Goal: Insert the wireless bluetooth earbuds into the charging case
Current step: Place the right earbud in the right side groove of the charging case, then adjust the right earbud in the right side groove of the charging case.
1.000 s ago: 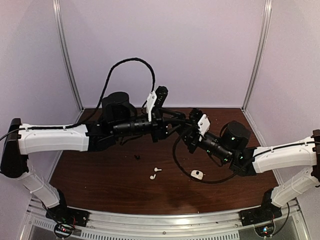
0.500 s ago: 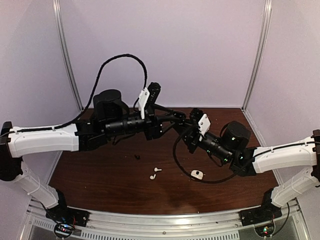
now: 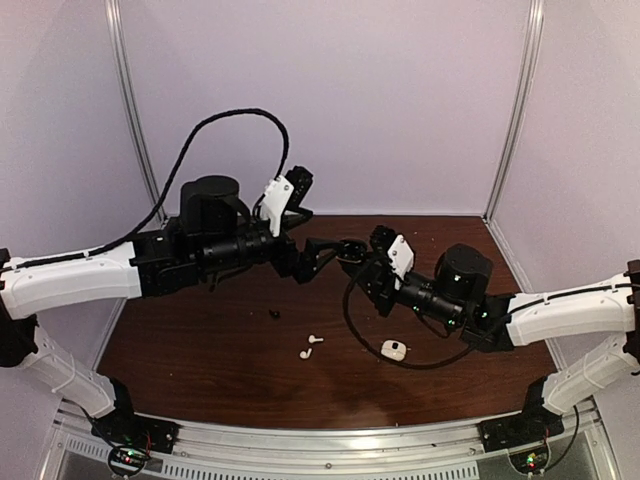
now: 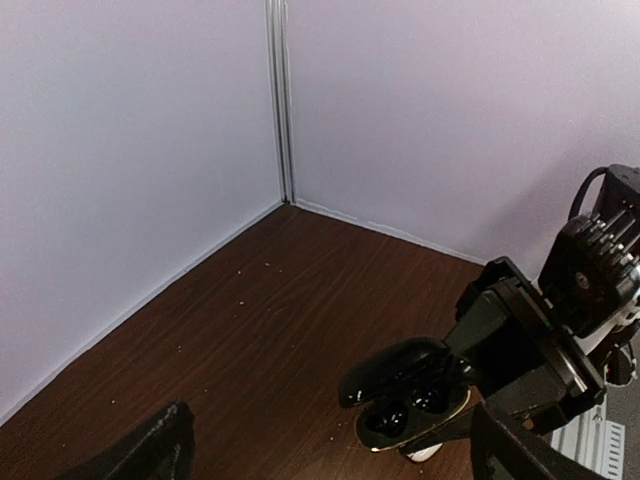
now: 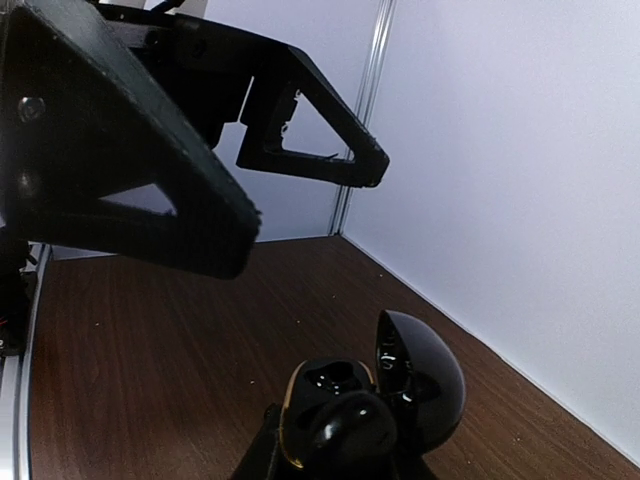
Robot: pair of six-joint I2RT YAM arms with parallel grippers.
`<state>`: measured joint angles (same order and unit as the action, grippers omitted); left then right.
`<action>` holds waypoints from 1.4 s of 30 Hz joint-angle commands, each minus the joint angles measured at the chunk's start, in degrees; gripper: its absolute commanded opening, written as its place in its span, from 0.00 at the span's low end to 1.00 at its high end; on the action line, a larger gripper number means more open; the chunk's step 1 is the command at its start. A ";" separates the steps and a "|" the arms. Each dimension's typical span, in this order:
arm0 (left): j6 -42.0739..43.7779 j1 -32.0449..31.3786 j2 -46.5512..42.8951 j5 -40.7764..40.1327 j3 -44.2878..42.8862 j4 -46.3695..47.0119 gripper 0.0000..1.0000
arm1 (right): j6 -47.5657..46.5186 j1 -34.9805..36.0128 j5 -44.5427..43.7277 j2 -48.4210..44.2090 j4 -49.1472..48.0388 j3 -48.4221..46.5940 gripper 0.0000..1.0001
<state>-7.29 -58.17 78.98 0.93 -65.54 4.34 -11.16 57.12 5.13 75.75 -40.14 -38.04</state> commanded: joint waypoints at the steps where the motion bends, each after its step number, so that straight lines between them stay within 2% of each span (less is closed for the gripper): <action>1: 5.74 0.16 -1.58 -1.75 -3.24 -8.10 0.98 | 1.58 -0.26 5.17 -2.07 4.34 -2.06 0.00; 6: 5.34 0.23 1.57 2.98 -6.63 -13.04 0.98 | 2.02 -0.20 3.91 -2.56 7.74 -2.61 0.00; 12: -3.77 0.17 3.80 0.39 -5.72 -6.49 0.98 | 2.13 -0.17 -4.05 -2.77 11.15 -4.41 0.00; 20: -8.82 -0.50 6.57 -0.09 -6.45 -1.91 0.98 | 2.29 -0.08 -10.51 -1.85 13.06 -5.55 0.00; 33: -10.21 -1.50 11.00 -0.06 -10.05 -0.16 0.98 | 1.69 0.18 -12.56 -0.45 13.93 -6.47 0.00; 42: -10.29 -1.59 12.58 -4.80 -12.25 -1.37 0.98 | 0.97 0.60 -12.17 -0.03 14.04 -6.87 0.00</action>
<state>-16.93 -59.46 90.54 -1.17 -75.18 1.23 -9.93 57.21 -6.31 75.24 -26.09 -43.07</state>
